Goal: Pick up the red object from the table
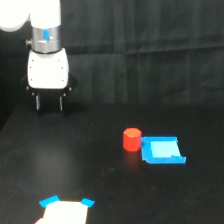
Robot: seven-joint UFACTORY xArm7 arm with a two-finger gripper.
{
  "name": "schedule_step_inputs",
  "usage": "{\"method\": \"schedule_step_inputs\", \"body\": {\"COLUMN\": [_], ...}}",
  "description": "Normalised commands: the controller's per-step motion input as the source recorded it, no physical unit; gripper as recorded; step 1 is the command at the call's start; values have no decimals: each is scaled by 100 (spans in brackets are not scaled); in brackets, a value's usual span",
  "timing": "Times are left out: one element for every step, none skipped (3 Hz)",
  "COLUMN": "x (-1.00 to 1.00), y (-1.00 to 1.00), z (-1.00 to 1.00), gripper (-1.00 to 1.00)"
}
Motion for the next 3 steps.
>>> {"method": "schedule_step_inputs", "body": {"x": [100,100,100], "y": [-44,-88,1], "z": [-39,-31,-60], "gripper": [100,100,1]}}
